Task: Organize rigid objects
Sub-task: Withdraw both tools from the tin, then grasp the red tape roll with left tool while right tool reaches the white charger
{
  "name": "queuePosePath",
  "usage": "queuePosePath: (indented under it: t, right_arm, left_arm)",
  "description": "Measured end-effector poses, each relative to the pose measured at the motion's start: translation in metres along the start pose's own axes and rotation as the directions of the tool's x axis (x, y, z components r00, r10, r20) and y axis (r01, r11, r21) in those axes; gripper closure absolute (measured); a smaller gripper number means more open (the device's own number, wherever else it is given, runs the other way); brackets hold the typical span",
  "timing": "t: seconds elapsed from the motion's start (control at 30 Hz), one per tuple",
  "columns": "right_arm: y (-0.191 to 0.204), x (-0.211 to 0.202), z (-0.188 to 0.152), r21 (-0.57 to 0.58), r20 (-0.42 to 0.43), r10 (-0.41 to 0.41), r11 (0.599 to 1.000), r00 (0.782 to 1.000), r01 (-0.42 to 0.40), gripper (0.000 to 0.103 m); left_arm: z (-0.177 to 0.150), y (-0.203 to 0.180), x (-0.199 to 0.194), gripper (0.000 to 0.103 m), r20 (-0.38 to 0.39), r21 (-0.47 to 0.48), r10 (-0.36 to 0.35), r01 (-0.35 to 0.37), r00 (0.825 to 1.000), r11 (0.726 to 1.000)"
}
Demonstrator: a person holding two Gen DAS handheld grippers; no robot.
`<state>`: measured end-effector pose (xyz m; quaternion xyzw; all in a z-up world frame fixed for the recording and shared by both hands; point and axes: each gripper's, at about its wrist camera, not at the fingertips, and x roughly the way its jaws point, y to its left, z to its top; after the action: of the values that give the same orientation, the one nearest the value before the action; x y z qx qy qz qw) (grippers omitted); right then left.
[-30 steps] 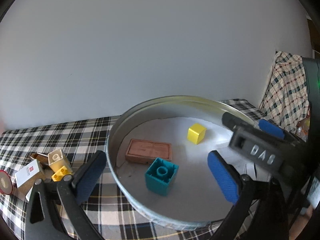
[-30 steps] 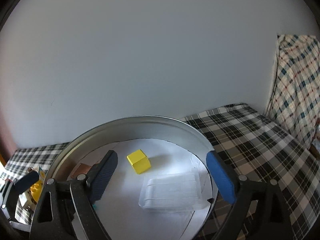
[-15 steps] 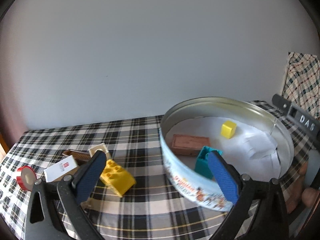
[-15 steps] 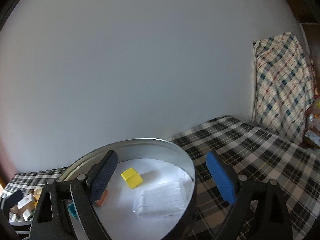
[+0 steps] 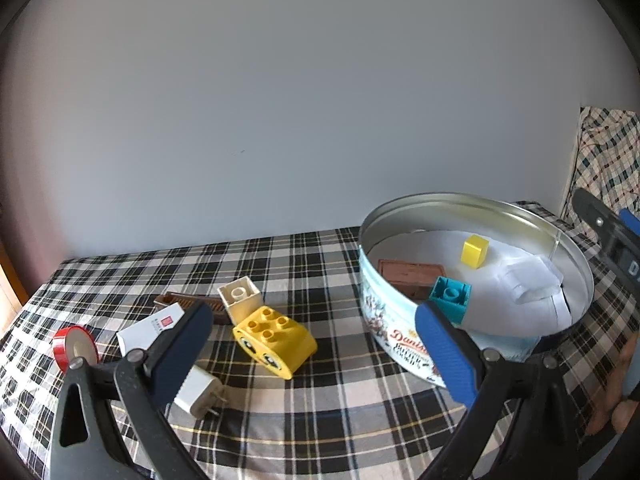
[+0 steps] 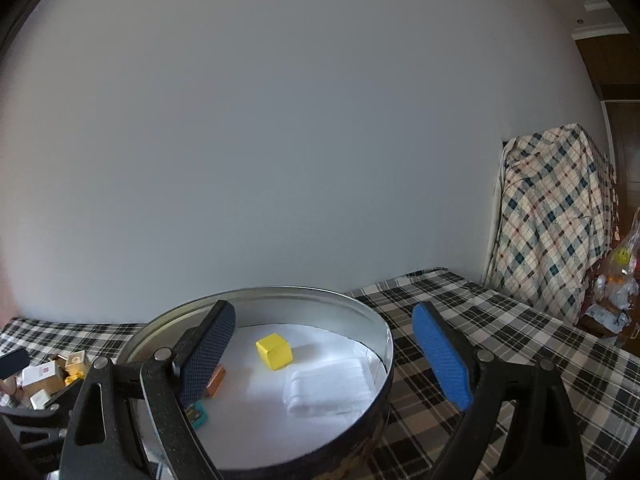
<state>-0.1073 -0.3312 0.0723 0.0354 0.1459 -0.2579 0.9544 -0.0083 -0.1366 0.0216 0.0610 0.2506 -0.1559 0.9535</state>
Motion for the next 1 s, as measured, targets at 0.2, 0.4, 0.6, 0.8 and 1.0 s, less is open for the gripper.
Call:
queuePosePath:
  t: [0.2,0.4,0.6,0.8,1.0]
  right_arm:
    - [0.009,-0.010,-0.005,-0.011,-0.022,0.024,1.000,0.999,-0.025,0.011]
    - [0.020,-0.018,-0.009,-0.039,-0.035,0.026,0.999,0.999,-0.027,0.011]
    - [0.030,-0.027,-0.013,-0.031,-0.044,0.044,0.998,0.998,-0.046,0.011]
    - [0.048,-0.039,-0.016,-0.051,-0.030,0.071,0.996,0.997,-0.072,0.011]
    - [0.074,-0.039,-0.021,-0.049,-0.076,0.145,0.988,0.986,-0.149,0.011]
  left_arm:
    - [-0.003,0.009,-0.007,0.001,0.001,0.005,-0.011,0.011,1.000,1.000]
    - [-0.005,0.020,-0.008,0.001,-0.004,0.013,-0.006,0.006,1.000,1.000]
    - [-0.007,0.034,-0.008,0.001,-0.006,-0.001,0.004,-0.004,1.000,1.000]
    - [-0.008,0.044,-0.009,0.001,-0.006,-0.009,0.006,-0.006,1.000,1.000]
    - [-0.010,0.059,-0.010,0.001,-0.017,-0.015,0.005,-0.005,1.000,1.000]
